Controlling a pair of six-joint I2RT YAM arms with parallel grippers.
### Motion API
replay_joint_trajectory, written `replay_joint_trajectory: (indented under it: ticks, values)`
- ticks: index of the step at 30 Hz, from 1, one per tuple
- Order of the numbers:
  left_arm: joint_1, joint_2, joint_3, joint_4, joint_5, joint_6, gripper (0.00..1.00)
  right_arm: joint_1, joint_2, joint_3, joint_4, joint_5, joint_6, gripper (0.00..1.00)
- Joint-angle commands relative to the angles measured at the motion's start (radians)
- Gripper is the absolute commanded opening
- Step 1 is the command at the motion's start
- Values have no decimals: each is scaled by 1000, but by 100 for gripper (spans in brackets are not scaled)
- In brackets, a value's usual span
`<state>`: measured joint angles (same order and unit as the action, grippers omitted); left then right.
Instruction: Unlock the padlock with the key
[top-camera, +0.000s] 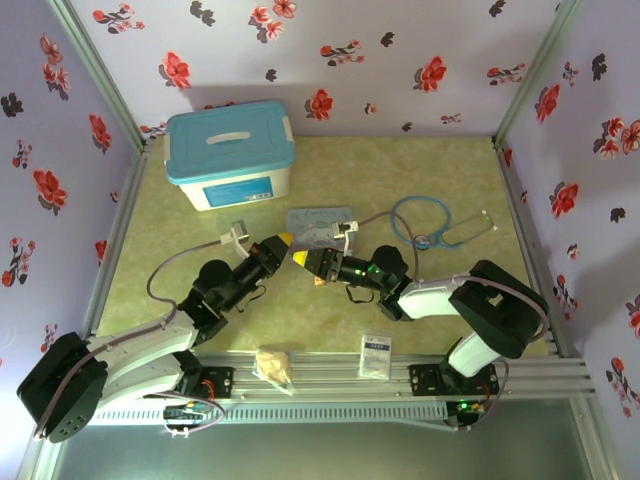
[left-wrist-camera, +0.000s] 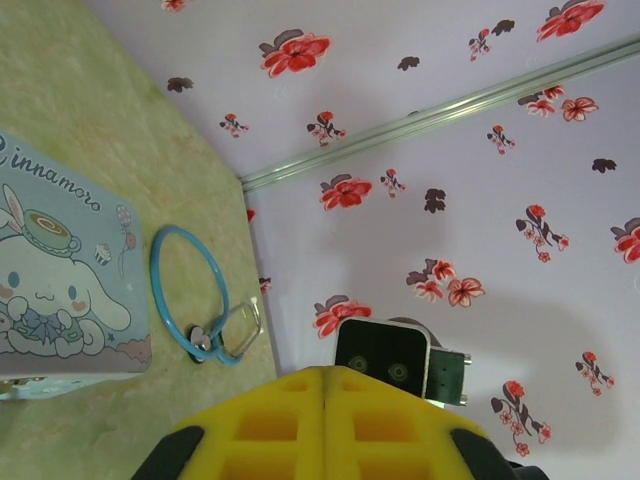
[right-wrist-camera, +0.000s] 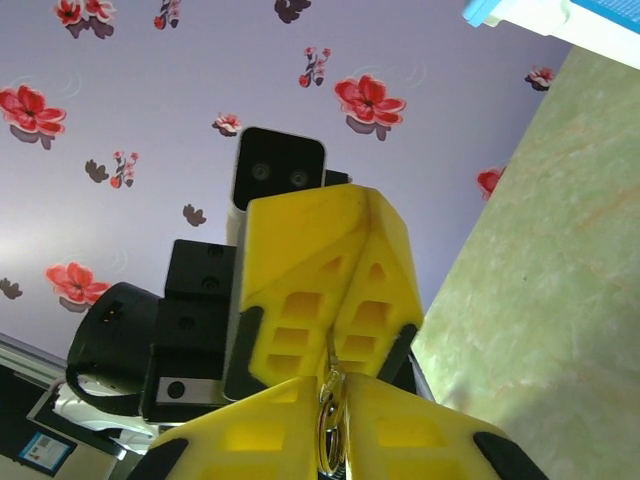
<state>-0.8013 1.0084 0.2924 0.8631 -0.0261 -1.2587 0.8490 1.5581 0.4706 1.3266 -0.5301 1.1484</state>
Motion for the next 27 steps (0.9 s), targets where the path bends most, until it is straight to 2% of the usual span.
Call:
replay_joint_trajectory:
  ticks: [1,8,9,11,13,16,18,20,27]
  values:
    - [-3,0,-12,-10,-14,5,0,-5,-1,-8,59,10,-19,10]
    - [0,-7,-8,-57,-16,9,0,-5,-3,-19,58,14,-28,0]
    - [1,-7,-6,-74,-16,11,10,-5,-6,-22,59,18,-30,0]
    - [3,-13,0,-105,-17,30,44,-7,-10,-28,59,18,-35,0]
    - [8,-40,31,-198,-27,58,59,-12,-15,-40,45,21,-32,0]
    - [13,-97,77,-361,-60,129,63,-22,-47,-70,-29,56,-49,0]
    - [16,-115,127,-512,-82,167,70,-29,-88,-82,-140,89,-85,0]
    - [20,-103,164,-603,-81,207,72,-31,-138,-88,-270,123,-130,0]
    - [14,82,320,-759,92,366,70,-48,-358,-53,-833,282,-283,0]
